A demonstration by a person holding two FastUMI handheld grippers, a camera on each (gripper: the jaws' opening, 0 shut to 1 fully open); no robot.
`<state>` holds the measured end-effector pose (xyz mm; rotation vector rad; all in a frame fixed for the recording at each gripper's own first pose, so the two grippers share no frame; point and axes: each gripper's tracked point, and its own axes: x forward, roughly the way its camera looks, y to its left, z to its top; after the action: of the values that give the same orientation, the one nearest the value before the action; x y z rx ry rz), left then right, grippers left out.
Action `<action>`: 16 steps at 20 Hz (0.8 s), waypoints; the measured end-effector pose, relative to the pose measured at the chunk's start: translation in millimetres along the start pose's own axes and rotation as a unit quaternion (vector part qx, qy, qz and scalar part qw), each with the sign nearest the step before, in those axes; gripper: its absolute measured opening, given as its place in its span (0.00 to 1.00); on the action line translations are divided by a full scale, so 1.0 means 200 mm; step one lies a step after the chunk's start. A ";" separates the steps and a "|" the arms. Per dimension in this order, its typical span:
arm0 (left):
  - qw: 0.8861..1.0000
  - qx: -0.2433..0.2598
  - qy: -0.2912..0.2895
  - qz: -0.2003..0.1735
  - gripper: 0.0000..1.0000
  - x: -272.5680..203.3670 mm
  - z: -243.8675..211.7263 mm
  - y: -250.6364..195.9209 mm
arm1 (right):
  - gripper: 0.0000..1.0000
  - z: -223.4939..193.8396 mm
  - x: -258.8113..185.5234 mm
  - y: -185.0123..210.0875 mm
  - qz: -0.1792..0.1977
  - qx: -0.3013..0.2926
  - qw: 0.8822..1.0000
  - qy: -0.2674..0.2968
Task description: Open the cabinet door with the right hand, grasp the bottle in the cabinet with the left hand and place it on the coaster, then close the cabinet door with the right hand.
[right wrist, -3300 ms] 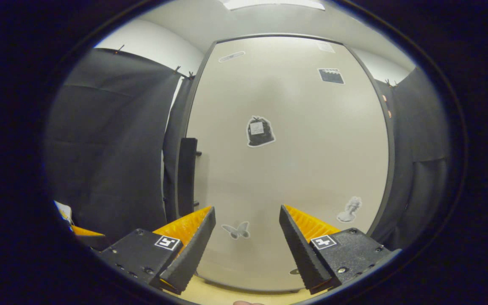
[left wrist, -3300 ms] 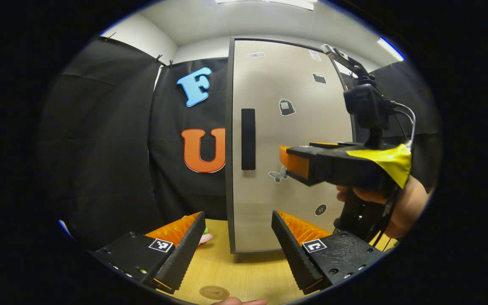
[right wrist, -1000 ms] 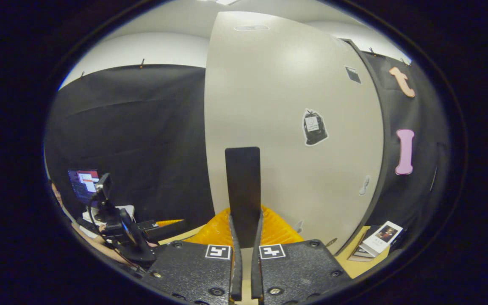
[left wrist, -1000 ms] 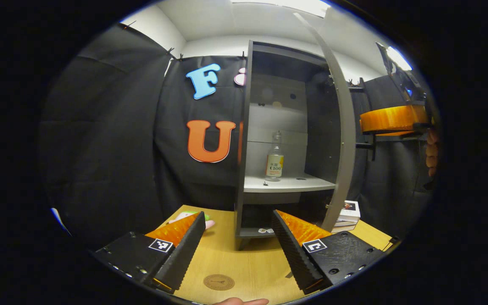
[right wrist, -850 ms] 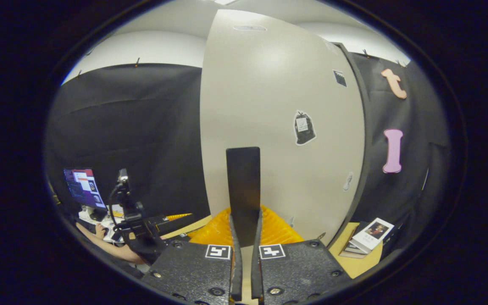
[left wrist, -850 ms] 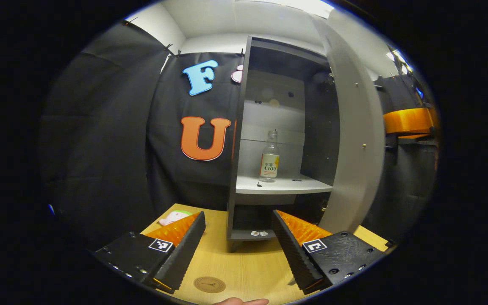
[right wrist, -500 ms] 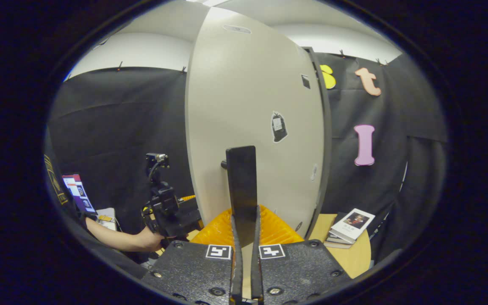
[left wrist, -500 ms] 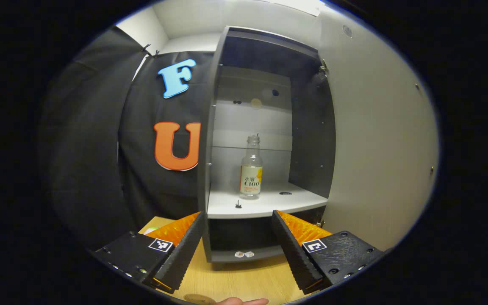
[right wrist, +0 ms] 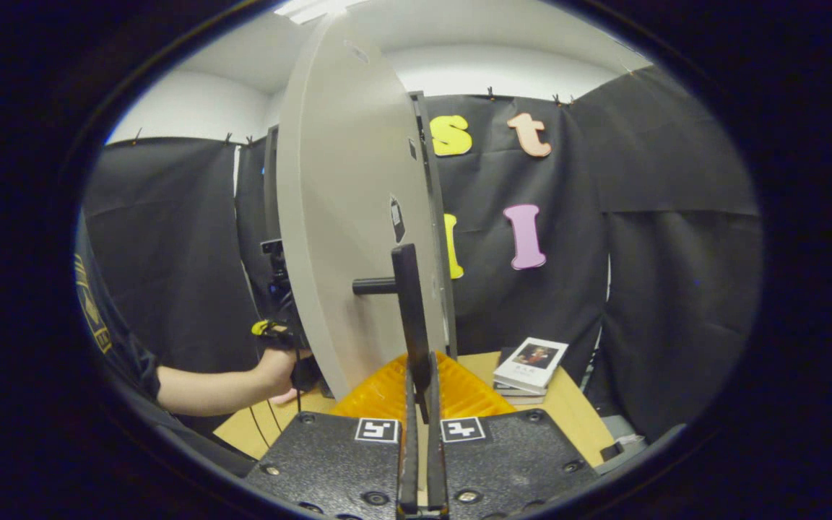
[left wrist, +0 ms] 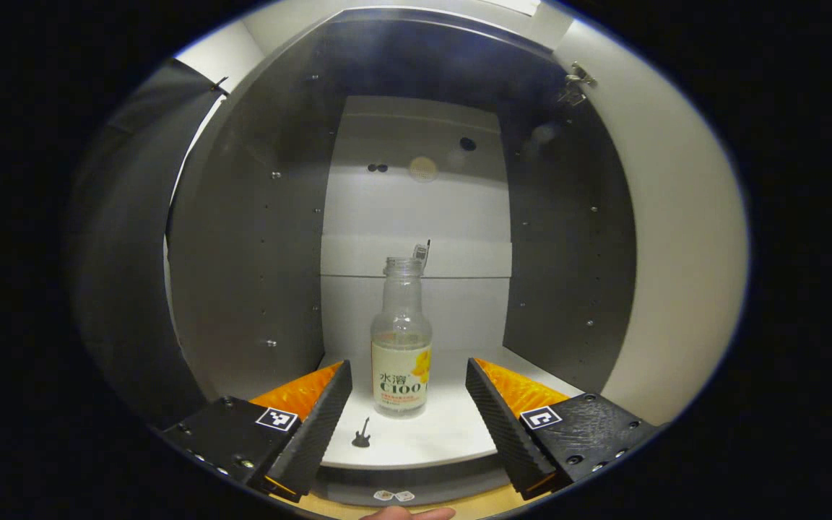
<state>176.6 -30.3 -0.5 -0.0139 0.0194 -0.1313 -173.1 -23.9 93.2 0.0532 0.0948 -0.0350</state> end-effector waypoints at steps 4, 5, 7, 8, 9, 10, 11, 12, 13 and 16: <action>0.999 -0.023 0.006 0.024 0.96 0.21 0.04 0.09 | 0.07 -0.02 0.06 -0.11 -0.036 -0.053 0.998 0.007; 0.999 -0.029 0.007 0.031 0.95 0.25 0.05 0.12 | 0.04 -0.03 0.07 -0.09 -0.035 -0.037 0.999 0.004; 0.998 -0.035 0.016 0.041 0.96 0.32 0.05 0.15 | 0.04 -0.03 0.07 -0.11 -0.040 0.000 0.999 -0.007; 0.998 -0.032 0.019 0.042 0.95 0.35 0.04 0.14 | 0.04 -0.02 0.07 -0.12 -0.043 0.015 0.999 -0.013; 0.999 -0.027 0.018 0.040 0.95 0.36 0.04 0.13 | 0.04 -0.01 0.07 -0.15 -0.042 0.026 0.999 -0.018; 0.999 -0.025 0.018 0.036 0.95 0.38 0.04 0.11 | 0.04 -0.01 0.07 -0.21 -0.037 0.033 0.999 -0.023; 0.999 -0.022 0.019 0.033 0.95 0.40 0.04 0.08 | 0.05 -0.02 0.07 -0.25 -0.029 0.037 0.999 -0.027; 0.999 -0.018 0.020 0.034 0.95 0.41 0.02 0.07 | 0.08 -0.01 0.08 -0.25 -0.022 0.036 0.999 -0.031; 0.999 -0.018 0.023 0.039 0.95 0.42 0.01 0.06 | 0.11 -0.01 0.08 -0.26 -0.021 0.031 0.999 -0.034; 0.998 -0.023 0.037 0.053 0.96 0.47 -0.04 0.06 | 0.11 -0.01 0.08 -0.27 -0.024 0.006 0.999 -0.037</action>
<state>271.9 -31.4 -10.6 -0.0536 0.0964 -0.0252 -160.2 -77.7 86.6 0.0615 0.0226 -0.0859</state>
